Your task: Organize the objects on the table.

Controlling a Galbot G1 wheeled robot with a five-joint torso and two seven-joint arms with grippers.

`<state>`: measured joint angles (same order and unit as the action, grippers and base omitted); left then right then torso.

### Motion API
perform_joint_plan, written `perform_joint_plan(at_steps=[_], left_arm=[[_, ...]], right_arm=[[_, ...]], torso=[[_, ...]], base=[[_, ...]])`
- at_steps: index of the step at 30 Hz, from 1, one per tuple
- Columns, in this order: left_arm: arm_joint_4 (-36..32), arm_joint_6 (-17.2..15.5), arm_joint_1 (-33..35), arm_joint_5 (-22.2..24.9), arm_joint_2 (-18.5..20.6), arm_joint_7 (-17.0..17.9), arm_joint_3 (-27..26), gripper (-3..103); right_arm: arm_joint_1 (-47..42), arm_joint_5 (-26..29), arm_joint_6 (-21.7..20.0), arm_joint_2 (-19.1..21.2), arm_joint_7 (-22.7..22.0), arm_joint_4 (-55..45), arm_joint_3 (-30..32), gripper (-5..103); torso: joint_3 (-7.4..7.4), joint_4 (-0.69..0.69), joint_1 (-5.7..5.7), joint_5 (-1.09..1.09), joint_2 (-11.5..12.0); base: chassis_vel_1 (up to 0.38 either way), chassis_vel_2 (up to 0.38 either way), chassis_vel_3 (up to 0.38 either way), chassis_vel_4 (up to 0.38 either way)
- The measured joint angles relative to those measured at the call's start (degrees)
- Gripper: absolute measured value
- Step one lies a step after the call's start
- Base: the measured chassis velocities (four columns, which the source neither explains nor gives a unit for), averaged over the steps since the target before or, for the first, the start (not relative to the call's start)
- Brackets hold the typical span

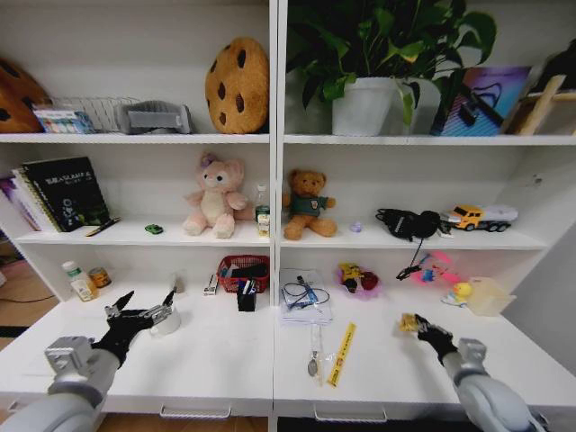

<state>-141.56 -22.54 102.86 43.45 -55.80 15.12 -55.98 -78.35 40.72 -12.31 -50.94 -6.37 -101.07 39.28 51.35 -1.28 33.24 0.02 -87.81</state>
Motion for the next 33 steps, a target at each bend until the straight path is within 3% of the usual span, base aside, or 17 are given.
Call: perform_joint_plan(at_steps=[3,12,21,26,28,33], left_arm=[[0.0,0.0,0.0,0.0,0.0,0.0,0.0,100],[0.0,0.0,0.0,0.0,0.0,0.0,0.0,100],[0.0,0.0,0.0,0.0,0.0,0.0,0.0,100],[0.0,0.0,0.0,0.0,0.0,0.0,0.0,100],[0.0,0.0,0.0,0.0,0.0,0.0,0.0,100],[0.0,0.0,0.0,0.0,0.0,0.0,0.0,100]], right_arm=[[2.0,0.1,0.2,0.3,0.0,1.1,-1.4,0],[23.3,-2.5,3.4,-0.6,1.3,17.6,-14.9,0],[28.1,-5.9,7.3,-3.7,2.3,25.6,-20.8,-3],[28.6,-8.0,8.6,-3.9,2.0,27.1,-20.9,18],[28.2,-8.0,8.7,-3.8,1.6,26.6,-20.7,18],[21.0,-8.0,9.4,-1.3,-0.6,17.5,-15.4,39]], torso=[[0.0,-0.01,0.0,0.0,0.0],[0.01,0.0,0.01,0.01,0.0],[0.0,-0.02,0.01,-0.01,0.0],[0.0,-0.01,0.01,-0.02,0.0],[0.0,-0.01,0.01,-0.02,0.0],[0.0,-0.01,0.01,-0.01,0.0]], base=[[0.0,0.0,0.0,0.0],[0.0,0.0,0.0,0.0],[0.0,0.0,0.0,0.0],[0.0,0.0,0.0,0.0],[0.0,0.0,0.0,0.0],[0.0,0.0,0.0,0.0]])
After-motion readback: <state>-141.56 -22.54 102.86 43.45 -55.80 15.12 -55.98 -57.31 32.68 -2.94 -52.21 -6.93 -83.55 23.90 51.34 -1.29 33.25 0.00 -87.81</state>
